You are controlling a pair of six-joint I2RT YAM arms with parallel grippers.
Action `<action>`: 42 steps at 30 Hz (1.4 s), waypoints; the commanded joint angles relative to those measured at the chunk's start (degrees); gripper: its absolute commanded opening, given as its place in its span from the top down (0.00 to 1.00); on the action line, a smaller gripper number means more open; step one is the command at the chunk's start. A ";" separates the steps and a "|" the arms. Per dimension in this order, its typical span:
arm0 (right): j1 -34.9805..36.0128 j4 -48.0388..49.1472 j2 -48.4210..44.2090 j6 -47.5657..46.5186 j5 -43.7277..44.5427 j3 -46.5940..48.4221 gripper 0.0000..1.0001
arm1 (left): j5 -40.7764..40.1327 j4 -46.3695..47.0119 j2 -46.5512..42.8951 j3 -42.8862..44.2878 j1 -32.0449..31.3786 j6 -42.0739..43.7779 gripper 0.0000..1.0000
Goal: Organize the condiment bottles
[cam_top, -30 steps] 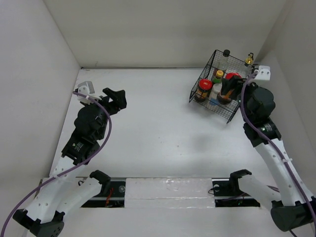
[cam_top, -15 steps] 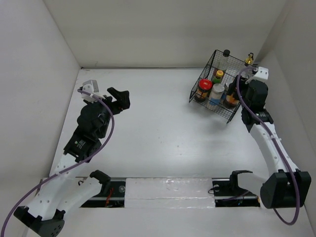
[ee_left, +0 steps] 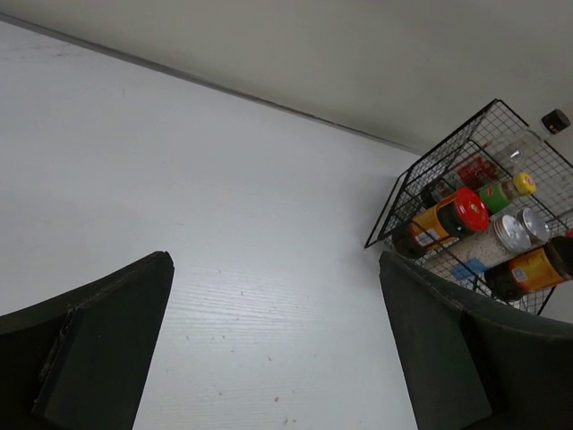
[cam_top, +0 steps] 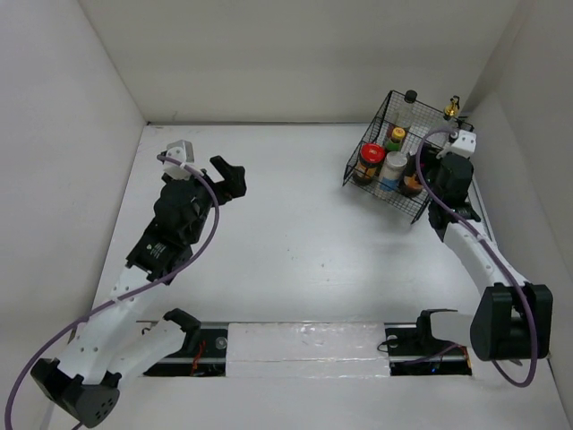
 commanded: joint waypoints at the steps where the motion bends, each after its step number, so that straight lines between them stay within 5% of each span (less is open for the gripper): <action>1: 0.78 12.89 -0.83 0.60 2.48 -0.11 0.52 | 1.71 2.49 0.61 1.45 0.25 1.23 0.04; 8: 2.45 13.94 -0.30 0.60 6.88 -3.01 0.52 | 2.33 2.49 1.23 1.46 0.25 1.23 0.01; 17: 4.39 13.24 1.63 0.60 10.57 -4.24 0.31 | 4.00 1.97 1.23 1.46 0.25 1.23 0.01; 23: 4.91 11.40 2.16 1.13 10.57 -3.19 0.29 | 4.00 1.96 1.23 1.46 0.25 1.23 0.01; 32: 4.92 6.65 0.41 1.66 13.47 -0.81 0.02 | 4.00 1.96 1.23 1.46 0.25 1.23 0.01; 42: 9.39 2.52 -10.39 1.14 7.68 2.96 0.00 | 4.53 2.49 0.70 1.46 0.25 1.76 0.01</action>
